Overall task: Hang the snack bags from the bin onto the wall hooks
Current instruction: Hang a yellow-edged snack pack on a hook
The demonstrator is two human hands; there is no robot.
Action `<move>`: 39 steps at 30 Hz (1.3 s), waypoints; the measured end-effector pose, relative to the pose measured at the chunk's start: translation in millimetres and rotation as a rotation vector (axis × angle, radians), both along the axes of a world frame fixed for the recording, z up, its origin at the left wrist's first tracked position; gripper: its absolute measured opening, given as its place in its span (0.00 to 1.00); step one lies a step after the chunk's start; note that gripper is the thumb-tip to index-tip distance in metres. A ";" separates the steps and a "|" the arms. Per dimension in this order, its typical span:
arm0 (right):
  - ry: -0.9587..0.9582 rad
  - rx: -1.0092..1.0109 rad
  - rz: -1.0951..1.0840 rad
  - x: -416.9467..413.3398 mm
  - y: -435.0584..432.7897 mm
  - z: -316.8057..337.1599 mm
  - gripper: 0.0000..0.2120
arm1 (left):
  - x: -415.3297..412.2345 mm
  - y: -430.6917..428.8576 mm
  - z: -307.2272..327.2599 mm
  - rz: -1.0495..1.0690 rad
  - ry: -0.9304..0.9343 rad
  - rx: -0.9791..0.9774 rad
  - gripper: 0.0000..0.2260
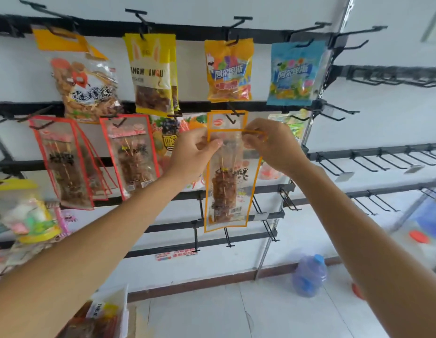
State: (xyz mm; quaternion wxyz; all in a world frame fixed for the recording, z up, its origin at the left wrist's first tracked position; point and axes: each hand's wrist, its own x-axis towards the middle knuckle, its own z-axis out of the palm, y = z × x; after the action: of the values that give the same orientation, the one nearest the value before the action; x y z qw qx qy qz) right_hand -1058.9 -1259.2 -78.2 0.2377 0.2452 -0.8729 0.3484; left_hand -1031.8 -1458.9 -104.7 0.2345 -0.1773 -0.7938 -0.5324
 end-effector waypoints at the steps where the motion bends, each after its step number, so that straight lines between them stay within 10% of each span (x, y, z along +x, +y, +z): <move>1: 0.005 0.013 -0.005 -6.0 1.4 -0.2 0.04 | -6.7 2.4 -2.8 0.028 0.030 -0.034 0.04; 17: -0.018 -0.069 0.013 -96.0 0.3 -18.6 0.05 | -96.4 -4.5 -36.3 0.238 0.567 -0.886 0.26; 39: -0.089 -0.005 0.195 -139.2 -3.3 -16.5 0.05 | -125.4 -9.4 -53.9 0.475 0.569 -1.120 0.30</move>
State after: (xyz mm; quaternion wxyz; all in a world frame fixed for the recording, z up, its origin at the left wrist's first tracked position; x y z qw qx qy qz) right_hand -1198.1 -1262.5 -94.8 0.1643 0.3125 -0.8538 0.3826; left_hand -1157.2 -1468.4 -158.6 0.4182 -0.2261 -0.8748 0.0934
